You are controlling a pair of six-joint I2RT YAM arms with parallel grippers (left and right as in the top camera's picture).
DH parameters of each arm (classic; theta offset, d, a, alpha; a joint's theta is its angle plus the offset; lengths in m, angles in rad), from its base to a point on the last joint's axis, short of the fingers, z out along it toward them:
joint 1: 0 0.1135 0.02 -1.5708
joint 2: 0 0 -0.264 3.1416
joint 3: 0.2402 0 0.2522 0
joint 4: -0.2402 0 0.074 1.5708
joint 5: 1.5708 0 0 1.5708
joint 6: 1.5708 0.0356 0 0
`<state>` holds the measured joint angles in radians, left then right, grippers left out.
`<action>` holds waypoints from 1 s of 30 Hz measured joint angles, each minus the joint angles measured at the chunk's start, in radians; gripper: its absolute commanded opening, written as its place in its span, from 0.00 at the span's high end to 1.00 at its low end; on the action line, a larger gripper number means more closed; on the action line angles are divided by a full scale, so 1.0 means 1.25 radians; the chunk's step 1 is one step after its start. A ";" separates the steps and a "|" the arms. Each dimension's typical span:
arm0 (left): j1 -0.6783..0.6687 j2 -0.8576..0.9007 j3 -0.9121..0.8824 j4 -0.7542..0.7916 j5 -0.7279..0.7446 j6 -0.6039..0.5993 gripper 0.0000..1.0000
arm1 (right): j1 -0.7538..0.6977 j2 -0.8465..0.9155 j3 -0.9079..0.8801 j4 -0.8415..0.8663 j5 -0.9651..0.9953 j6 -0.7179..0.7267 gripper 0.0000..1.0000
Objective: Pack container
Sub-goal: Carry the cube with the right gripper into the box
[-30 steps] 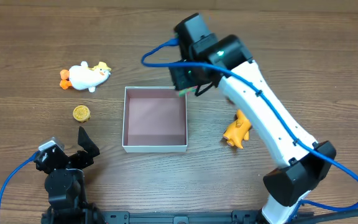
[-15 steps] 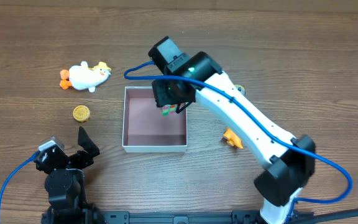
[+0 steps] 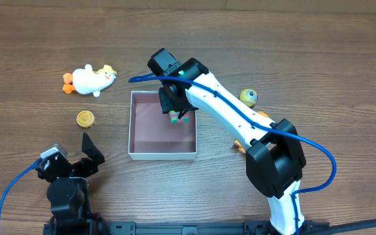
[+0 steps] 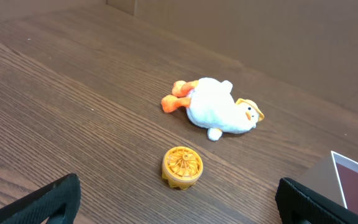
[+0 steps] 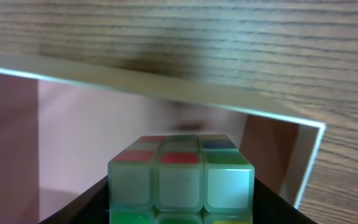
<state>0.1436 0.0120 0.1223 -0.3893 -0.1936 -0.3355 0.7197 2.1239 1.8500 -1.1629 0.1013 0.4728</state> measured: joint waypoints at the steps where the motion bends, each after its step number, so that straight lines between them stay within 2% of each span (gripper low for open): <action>1: 0.000 0.000 0.000 0.000 0.000 0.000 0.00 | 0.000 0.000 0.000 -0.001 0.009 0.002 0.40; 30: 0.000 0.000 0.000 0.000 0.000 0.000 0.00 | 0.000 0.000 0.000 0.025 0.073 0.122 0.41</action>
<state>0.1436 0.0120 0.1223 -0.3893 -0.1936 -0.3359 0.7197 2.1239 1.8500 -1.1316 0.1921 0.6254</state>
